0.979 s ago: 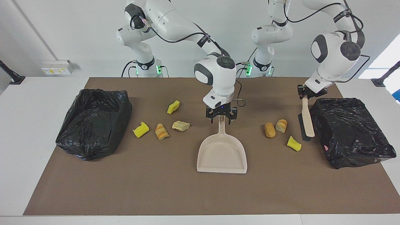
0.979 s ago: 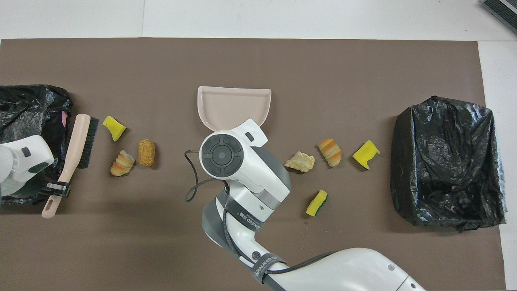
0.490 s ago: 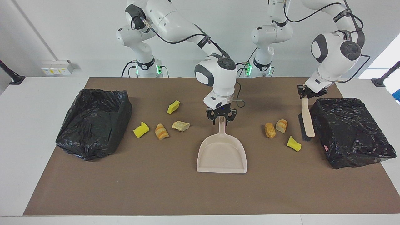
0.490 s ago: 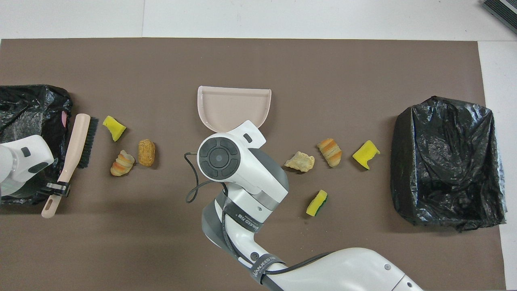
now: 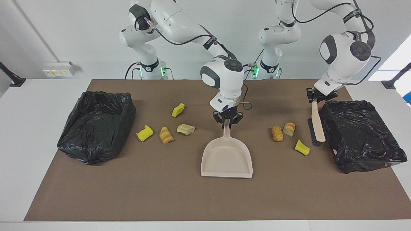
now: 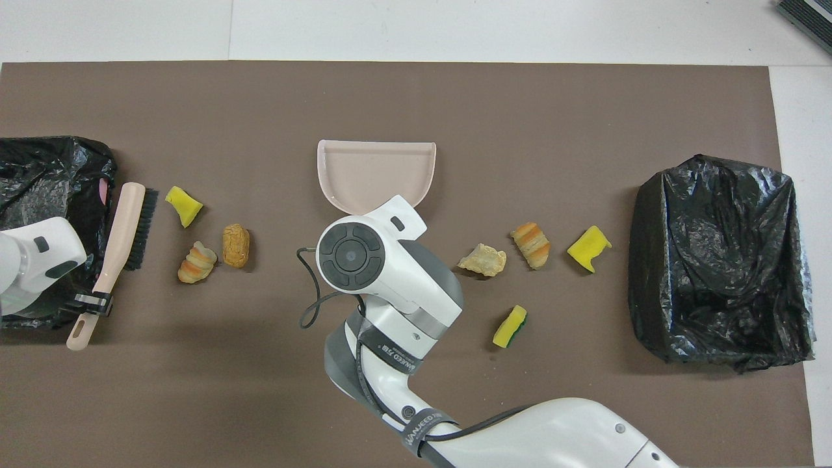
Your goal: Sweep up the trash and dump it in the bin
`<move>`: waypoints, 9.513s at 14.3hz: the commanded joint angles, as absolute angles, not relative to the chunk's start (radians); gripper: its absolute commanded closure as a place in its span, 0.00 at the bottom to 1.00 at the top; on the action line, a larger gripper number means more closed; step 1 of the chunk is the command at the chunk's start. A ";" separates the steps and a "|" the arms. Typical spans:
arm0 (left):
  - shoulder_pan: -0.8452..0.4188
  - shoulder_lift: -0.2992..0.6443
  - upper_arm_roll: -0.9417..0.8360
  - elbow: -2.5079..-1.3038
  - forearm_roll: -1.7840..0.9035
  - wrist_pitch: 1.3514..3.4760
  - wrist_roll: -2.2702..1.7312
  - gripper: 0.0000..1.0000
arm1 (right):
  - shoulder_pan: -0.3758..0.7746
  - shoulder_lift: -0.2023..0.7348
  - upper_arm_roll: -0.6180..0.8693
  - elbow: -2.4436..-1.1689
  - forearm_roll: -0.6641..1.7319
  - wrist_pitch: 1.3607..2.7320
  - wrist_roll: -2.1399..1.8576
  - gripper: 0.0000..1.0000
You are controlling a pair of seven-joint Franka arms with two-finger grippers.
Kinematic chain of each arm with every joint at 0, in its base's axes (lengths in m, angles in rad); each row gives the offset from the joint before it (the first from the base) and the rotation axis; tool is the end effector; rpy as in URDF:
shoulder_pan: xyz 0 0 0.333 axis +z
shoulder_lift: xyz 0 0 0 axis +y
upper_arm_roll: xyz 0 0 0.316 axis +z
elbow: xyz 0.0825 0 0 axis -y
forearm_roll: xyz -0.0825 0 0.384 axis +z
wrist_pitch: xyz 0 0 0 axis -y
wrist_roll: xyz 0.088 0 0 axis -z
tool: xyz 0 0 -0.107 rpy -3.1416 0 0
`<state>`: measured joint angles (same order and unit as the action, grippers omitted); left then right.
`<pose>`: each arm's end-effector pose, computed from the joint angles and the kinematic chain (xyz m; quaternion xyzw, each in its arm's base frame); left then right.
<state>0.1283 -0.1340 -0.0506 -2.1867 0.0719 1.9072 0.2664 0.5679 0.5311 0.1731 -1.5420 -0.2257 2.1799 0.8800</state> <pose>0.4879 0.0427 0.4338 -0.9909 0.1077 0.0779 0.0233 0.5394 0.4566 0.3587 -0.9966 0.0244 -0.0786 0.0055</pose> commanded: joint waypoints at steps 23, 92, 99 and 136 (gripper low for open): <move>-0.110 -0.083 -0.071 -2.299 0.086 1.954 -0.149 1.00 | 0.302 0.201 0.176 -1.710 -0.058 1.755 -0.771 1.00; -0.672 -0.098 -0.074 -2.301 -0.402 2.257 -0.876 1.00 | 0.368 0.270 0.176 -1.888 -0.075 2.095 -0.888 1.00; -0.568 -0.152 -0.061 -2.226 -0.336 1.919 -0.877 1.00 | 0.367 0.271 0.175 -1.888 -0.083 2.095 -0.908 1.00; -0.361 0.107 -0.091 -2.089 0.113 2.049 -0.133 1.00 | 0.362 0.252 0.173 -1.894 -0.189 2.054 -0.917 1.00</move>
<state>-0.3701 0.0517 -0.0773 -2.1351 0.0519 2.0642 -0.1491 0.3642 0.2665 0.1705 -1.8805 -0.1616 2.0630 -0.9585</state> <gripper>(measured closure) 0.731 0.687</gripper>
